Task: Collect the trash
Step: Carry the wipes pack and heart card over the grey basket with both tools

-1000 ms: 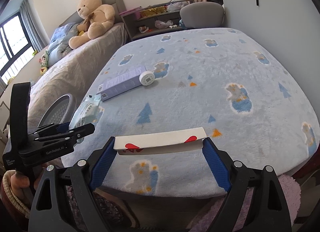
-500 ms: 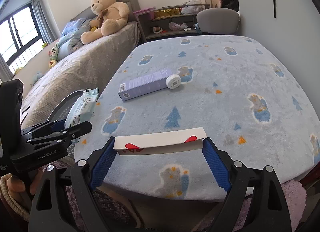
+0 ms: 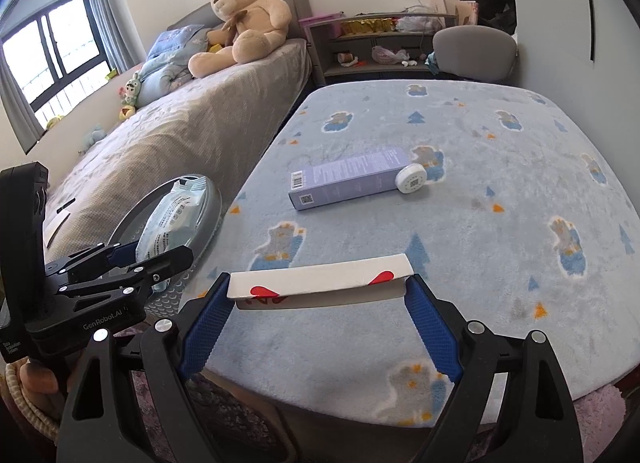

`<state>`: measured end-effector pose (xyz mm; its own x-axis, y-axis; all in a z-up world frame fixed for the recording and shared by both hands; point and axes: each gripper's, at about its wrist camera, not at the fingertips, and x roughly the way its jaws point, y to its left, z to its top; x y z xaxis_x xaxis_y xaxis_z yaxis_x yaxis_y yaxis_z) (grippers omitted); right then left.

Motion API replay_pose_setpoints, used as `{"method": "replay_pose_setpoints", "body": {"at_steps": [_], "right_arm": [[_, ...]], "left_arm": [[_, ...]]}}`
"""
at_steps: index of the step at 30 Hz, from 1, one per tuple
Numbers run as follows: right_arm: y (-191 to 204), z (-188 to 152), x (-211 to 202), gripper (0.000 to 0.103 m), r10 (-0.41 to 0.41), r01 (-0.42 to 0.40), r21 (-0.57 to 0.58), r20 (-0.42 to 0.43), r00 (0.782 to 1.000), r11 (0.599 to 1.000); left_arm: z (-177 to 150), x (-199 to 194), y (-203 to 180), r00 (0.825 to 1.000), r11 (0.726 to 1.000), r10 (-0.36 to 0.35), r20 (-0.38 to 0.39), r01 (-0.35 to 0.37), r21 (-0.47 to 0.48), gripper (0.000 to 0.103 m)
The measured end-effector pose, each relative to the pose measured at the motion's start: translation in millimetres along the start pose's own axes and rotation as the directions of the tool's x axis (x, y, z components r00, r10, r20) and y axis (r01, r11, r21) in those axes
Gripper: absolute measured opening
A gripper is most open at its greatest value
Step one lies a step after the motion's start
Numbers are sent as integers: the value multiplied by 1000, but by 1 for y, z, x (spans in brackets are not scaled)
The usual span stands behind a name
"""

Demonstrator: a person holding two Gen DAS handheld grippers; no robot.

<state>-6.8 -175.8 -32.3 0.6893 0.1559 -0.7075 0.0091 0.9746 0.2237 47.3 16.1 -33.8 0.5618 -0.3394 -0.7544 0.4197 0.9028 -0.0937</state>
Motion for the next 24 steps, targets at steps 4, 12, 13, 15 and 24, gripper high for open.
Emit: {"method": "replay_pose_setpoints", "body": {"at_steps": [4,12,13,15,24], "right_arm": [[16,6,10,84,26,-26,-26,-8,1000,999],[54,21,32,84,93,-94,-86,-21,995,992],[58,23,35,84,100,-102,-92,-23,995,990],[69,27,42,84,117,-119,-108,-28,993,987],[112,40,70,84,183,-190,-176,-55,982,966]], "left_arm": [[-2,-5,16,1000,999,27,11,-27,-21,49],[-6,-4,51,996,992,88,2,-87,-88,49],[-7,-4,56,995,991,96,0,-95,-97,49],[-8,-3,67,993,987,114,-4,-114,-114,49],[-10,-1,114,978,962,207,-16,-206,-179,49]]}}
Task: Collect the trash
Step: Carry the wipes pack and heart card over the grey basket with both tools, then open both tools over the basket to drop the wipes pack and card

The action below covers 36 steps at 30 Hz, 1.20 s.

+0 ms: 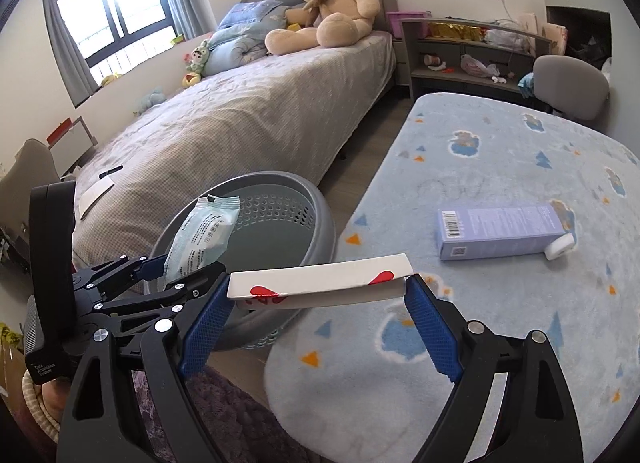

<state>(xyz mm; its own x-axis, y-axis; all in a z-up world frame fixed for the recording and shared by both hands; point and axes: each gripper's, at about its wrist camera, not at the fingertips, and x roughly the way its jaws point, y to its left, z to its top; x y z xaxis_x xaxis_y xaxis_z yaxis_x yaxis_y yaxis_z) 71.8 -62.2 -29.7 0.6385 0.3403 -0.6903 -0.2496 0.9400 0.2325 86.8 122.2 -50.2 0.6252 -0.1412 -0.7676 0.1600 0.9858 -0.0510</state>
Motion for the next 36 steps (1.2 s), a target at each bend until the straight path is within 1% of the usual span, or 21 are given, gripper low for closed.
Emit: {"method": "replay_pose_setpoints", "body": {"at_steps": [5,10,17,25,26,28,30,33,36], "right_arm": [[14,10,22,84,36,-36,-25,-16,999,999],[30,19,41,84,59,-61,-58,-36,998,996],[43,27,70,84,83,-90,-87,-79,993,992],[50,32,82,85,92,-101,-107,-91,992,989],[49,33,82,85,96,-106,-104,-91,991,989],[48,34,81,88,111,-119,-93,-88,990,988],[46,35,78,95,121,-128,-80,-79,989,989],[45,36,75,95,116,-121,-75,-67,991,990],[44,36,73,95,111,-115,-71,-64,992,991]], "left_arm": [[2,5,19,998,998,57,3,-57,-14,49],[3,9,36,996,995,89,-2,-89,-42,49],[3,17,54,994,992,112,-21,-113,-63,49],[4,16,60,992,989,125,-14,-126,-73,49],[4,15,60,992,989,127,-11,-127,-75,50],[4,13,61,992,988,128,-6,-128,-81,54],[4,10,62,991,987,136,2,-135,-86,64],[4,7,63,989,985,150,4,-149,-88,67],[3,6,65,988,983,157,0,-156,-98,68]]}}
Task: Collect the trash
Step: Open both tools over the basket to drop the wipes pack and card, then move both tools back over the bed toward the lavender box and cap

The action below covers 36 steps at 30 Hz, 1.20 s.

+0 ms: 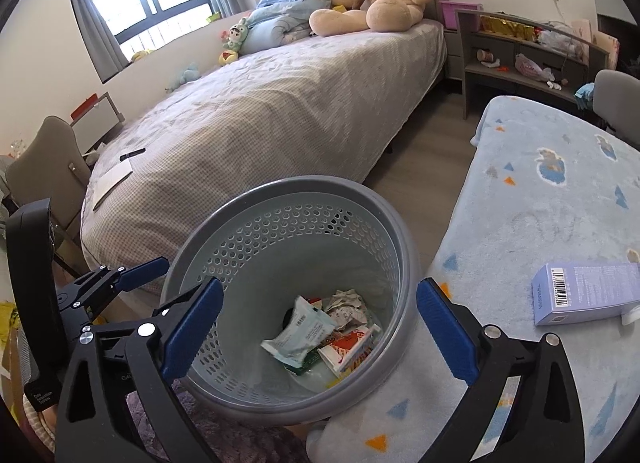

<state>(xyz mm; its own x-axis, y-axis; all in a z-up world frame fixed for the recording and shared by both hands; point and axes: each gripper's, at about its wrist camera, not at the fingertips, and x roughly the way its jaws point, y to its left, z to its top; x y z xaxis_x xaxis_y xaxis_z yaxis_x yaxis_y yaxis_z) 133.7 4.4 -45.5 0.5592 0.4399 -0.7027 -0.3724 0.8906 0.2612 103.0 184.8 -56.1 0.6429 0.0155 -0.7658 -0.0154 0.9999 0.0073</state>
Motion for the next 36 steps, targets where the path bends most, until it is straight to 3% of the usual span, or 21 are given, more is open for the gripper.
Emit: {"method": "replay_pose_setpoints", "body": {"at_steps": [16,36], "right_arm": [[-9,-16,-17,95,-29,29,36,-3,1000,999],[-67,-57,-85,95,-132,125,180,31,991,976]], "left_arm": [[-7,-11,-2,1000,1000,-5,-3,4,-5,69],[-14,-29,-60,994,991,-109,-15,109,77,69]]}}
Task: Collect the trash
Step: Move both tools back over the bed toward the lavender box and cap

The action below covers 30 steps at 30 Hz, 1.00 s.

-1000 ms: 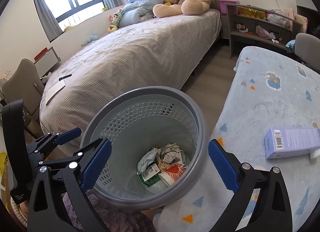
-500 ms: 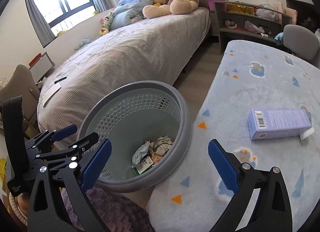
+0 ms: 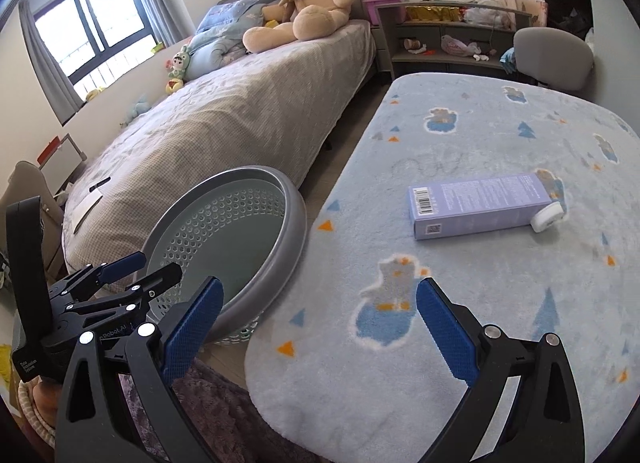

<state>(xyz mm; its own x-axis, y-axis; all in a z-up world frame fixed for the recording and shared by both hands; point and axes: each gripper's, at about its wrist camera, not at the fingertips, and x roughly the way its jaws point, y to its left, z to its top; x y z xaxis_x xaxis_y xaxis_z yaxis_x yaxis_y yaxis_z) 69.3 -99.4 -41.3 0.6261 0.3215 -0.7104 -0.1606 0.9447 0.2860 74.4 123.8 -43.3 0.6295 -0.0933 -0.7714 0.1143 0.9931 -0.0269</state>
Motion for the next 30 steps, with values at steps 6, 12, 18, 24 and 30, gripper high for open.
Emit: {"method": "replay_pose_setpoints", "body": {"at_steps": [6,12,18,24,30], "right_arm": [[-18,-9,-17,95,-20,20,34,18,1000,999],[-38,-16,-35,95,-42,40,56,41,998,998],[-64,-21,-50,95,-61,55,99,57,997,994],[-85,-27,-59,95,-79,70,131,65,995,989],[-102,-29,-64,95,-98,86,152,72,993,985]], "left_arm": [[1,-5,-23,1000,999,-22,3,22,25,69],[1,-9,-49,999,998,-45,3,45,49,69],[1,-11,-75,998,995,-64,1,64,80,69],[0,-9,-97,997,991,-82,-9,83,105,69],[3,-7,-115,995,987,-99,-13,100,124,69]]}}
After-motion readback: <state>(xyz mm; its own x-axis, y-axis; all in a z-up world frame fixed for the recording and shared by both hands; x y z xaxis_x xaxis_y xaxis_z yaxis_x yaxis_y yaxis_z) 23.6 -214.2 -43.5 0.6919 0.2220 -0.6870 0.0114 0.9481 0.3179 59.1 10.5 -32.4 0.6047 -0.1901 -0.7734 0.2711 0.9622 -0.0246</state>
